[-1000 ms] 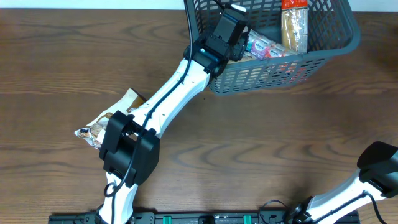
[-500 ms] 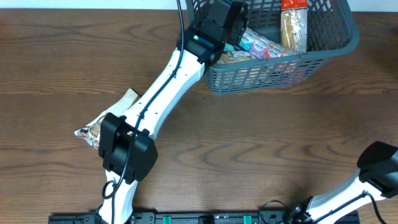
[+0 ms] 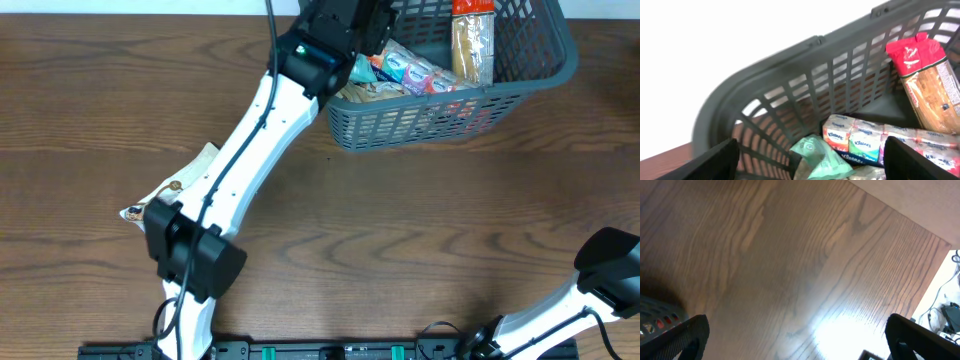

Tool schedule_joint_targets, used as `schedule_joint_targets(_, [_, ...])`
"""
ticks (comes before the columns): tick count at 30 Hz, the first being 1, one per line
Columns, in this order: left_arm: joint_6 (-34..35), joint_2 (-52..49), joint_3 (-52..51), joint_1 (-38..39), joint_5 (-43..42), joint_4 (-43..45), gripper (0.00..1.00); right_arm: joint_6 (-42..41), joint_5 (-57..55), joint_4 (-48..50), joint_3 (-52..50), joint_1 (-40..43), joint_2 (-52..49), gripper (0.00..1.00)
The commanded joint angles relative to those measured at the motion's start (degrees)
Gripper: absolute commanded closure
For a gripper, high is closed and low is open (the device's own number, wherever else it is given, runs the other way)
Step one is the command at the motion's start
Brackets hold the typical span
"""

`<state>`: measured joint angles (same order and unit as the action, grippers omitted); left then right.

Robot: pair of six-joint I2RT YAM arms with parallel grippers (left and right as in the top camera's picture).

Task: Pack container
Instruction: 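Lower the wipes packet into the basket and open the left gripper, then move the left gripper over the clear dried-mushroom bag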

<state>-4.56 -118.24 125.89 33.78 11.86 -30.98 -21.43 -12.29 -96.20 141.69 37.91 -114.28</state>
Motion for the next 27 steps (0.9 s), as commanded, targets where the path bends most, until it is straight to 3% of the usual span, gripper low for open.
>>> schedule_joint_targets(1, [-1.01,6.54,1.7,-0.35,0.85,-2.56,0.2,-0.37,-0.79,-0.04,-0.07,0.63,0.0,0.01])
schedule_joint_targets(12, [0.98,23.74,1.7,-0.66,0.83,-30.45,0.19,-0.37,-0.79,-0.04,-0.07,0.63,0.0,0.01])
schedule_joint_targets(20, [19.52,27.61,1.68,-6.82,7.3,-54.71,0.12,-0.37,-0.79,-0.04,-0.07,0.63,0.0,0.01])
schedule_joint_targets(27, [29.4,27.61,0.81,-14.82,7.34,-64.37,0.1,-0.37,-0.79,-0.04,-0.07,0.63,0.0,0.01])
